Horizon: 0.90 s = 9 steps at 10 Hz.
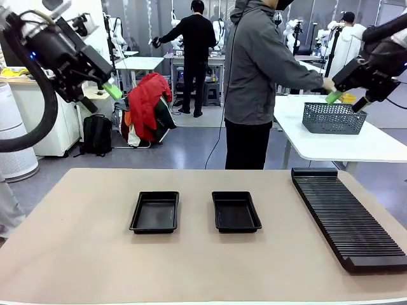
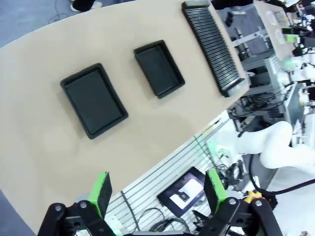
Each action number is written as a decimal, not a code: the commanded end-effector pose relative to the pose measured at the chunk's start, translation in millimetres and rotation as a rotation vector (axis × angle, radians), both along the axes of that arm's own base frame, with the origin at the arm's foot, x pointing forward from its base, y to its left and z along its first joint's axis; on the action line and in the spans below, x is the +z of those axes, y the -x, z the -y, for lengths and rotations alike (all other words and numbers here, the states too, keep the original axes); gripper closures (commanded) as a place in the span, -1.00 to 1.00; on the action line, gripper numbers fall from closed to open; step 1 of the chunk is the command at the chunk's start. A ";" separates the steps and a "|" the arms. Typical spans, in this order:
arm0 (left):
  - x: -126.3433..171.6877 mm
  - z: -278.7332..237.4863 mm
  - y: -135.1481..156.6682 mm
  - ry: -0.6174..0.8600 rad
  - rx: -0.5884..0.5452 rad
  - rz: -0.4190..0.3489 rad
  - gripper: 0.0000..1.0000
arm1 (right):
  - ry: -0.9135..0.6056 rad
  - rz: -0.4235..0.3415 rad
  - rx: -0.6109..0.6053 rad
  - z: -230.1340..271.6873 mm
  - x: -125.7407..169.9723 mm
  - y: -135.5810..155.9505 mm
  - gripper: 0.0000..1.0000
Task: Inspect and transfer BCBs to ESD trays.
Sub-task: Pick up the Blank PCB from the PCB Rack and place it in the left ESD tray.
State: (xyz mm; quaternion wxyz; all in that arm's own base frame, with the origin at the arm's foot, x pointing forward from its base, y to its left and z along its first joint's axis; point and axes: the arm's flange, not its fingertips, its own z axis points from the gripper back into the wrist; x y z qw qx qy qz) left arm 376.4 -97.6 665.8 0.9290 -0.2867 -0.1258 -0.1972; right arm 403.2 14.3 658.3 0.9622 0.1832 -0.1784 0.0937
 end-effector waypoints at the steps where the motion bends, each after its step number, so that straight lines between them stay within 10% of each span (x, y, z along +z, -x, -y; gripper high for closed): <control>1: 3.6 -8.5 -6.9 0.067 -0.006 -0.075 -1.00 | -0.097 -0.102 -0.047 18.5 10.9 -13.7 -1.00; 9: 23.3 -56.8 -1.6 0.127 0.219 -0.146 -1.00 | -0.312 -0.226 -0.106 82.6 23.1 -11.6 -1.00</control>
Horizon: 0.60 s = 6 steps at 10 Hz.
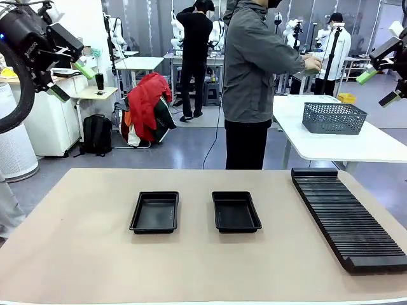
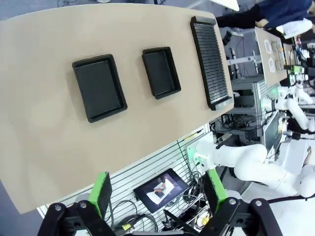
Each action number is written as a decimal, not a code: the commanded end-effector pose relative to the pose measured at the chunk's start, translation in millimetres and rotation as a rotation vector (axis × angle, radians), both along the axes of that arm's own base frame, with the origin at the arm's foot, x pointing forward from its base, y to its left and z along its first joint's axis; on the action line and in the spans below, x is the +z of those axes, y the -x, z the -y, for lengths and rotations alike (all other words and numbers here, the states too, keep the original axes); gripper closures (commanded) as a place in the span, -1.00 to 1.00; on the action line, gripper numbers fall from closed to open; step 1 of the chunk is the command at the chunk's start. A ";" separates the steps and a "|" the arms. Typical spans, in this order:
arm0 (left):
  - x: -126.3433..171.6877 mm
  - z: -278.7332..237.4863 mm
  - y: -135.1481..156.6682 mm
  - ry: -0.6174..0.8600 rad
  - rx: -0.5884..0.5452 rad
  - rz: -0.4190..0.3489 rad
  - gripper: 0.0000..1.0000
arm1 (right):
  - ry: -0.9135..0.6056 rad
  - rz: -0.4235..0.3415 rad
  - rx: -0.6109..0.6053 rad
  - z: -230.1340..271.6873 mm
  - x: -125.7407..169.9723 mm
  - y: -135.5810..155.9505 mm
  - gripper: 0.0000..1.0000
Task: Inspect and transfer BCBs to ESD trays.
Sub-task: Pick up the Blank PCB from the PCB Rack and place it in the left ESD tray.
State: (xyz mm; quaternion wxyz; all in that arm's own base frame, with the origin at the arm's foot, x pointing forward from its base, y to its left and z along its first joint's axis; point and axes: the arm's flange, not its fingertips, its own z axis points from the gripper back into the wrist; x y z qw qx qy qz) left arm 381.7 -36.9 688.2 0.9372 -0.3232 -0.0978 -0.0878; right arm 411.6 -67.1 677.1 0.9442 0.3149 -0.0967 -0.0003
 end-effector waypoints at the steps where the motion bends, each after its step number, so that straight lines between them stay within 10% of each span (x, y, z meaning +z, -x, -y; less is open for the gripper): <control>1: 1.1 3.0 6.1 0.056 0.043 -0.008 -1.00 | -0.037 -0.019 -0.005 3.0 4.1 -4.0 -1.00; 6: 3.9 -2.9 2.1 0.028 0.031 -0.009 -1.00 | -0.019 -0.006 -0.005 2.5 -0.7 -2.5 -1.00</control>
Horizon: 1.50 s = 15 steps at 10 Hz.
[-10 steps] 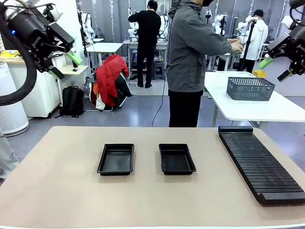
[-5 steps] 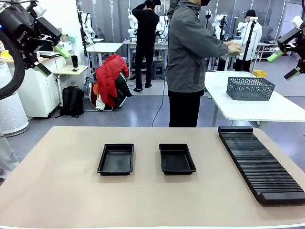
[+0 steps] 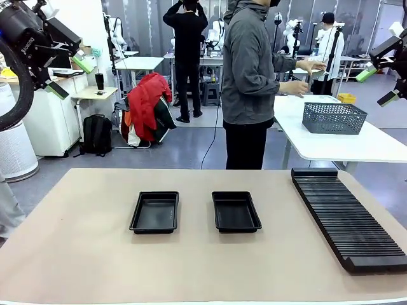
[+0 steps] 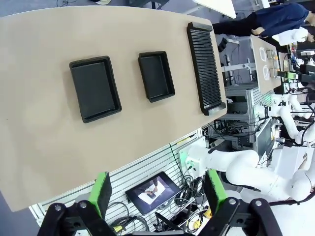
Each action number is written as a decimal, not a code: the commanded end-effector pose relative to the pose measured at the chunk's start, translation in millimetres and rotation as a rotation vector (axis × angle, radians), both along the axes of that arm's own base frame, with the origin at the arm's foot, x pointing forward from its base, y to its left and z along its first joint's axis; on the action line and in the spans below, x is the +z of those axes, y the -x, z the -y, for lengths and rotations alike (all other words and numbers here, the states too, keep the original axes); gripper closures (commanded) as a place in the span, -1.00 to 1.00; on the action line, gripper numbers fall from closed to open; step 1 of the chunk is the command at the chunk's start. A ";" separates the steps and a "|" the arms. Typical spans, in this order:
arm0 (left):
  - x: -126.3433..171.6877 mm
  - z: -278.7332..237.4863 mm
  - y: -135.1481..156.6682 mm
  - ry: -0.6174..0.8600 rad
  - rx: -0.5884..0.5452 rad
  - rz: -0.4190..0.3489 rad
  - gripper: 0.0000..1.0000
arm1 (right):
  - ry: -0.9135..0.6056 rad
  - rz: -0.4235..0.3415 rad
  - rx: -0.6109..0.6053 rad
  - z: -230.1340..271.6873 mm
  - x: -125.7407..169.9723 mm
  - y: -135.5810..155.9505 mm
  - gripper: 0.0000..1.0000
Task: Inspect and transfer BCBs to ESD trays.
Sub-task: Pick up the Blank PCB from the PCB Rack and place it in the left ESD tray.
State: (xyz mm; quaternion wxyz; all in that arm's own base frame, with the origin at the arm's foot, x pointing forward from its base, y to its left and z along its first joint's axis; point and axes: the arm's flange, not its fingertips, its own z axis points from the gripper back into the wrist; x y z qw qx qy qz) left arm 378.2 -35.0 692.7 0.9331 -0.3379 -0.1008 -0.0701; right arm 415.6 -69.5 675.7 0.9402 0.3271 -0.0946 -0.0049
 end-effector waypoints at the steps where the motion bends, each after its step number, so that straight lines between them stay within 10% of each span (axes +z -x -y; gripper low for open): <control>1: -0.6 -1.0 -1.4 -0.006 -0.001 -0.001 -1.00 | 0.007 0.000 0.000 0.1 0.7 1.5 -1.00; 15: -0.6 -1.0 -1.4 -0.006 -0.001 -0.001 -1.00 | 0.077 0.080 -0.087 16.8 34.2 23.4 -1.00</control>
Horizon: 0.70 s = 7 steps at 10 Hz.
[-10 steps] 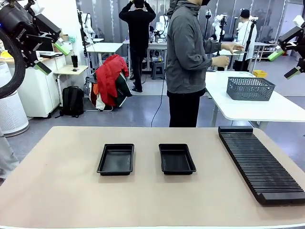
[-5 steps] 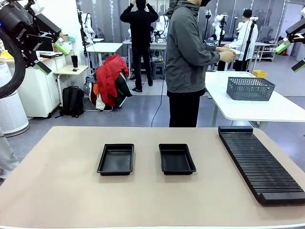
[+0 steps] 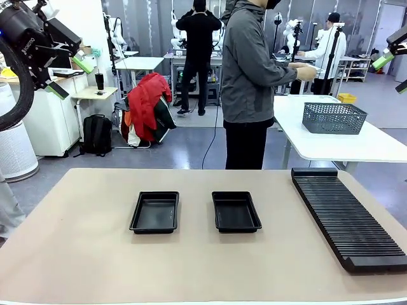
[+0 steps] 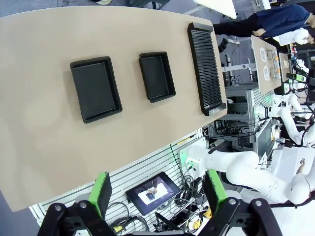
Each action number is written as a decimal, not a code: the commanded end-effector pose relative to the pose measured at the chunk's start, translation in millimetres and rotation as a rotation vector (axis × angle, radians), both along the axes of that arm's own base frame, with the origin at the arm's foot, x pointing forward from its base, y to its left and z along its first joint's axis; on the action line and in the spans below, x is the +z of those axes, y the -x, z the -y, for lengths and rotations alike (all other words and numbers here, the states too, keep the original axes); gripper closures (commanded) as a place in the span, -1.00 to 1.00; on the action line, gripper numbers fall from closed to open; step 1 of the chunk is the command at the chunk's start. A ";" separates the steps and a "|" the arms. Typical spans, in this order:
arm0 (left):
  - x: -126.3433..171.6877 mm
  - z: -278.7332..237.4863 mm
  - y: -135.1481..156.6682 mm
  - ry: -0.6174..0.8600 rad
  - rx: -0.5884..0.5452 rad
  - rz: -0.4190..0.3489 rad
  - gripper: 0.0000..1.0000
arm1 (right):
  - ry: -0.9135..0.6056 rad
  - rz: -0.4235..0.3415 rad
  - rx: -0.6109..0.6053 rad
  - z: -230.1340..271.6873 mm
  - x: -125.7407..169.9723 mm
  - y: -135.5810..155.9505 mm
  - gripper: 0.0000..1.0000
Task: Inspect and transfer BCBs to ESD trays.
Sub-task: Pick up the Blank PCB from the PCB Rack and place it in the left ESD tray.
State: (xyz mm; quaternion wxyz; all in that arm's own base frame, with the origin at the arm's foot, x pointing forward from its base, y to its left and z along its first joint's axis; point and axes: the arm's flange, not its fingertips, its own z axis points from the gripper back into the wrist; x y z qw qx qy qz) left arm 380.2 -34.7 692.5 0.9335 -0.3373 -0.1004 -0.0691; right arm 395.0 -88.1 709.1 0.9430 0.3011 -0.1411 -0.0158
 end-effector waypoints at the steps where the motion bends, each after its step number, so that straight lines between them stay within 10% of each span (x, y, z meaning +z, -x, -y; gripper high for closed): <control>1: -0.4 -0.7 0.5 -0.005 -0.003 0.000 -1.00 | 0.028 -0.001 -0.037 -1.0 1.3 3.5 -1.00; 7: -0.4 -0.7 0.5 -0.005 -0.003 0.000 -1.00 | 0.056 -0.022 -0.092 7.7 -0.4 3.8 -1.00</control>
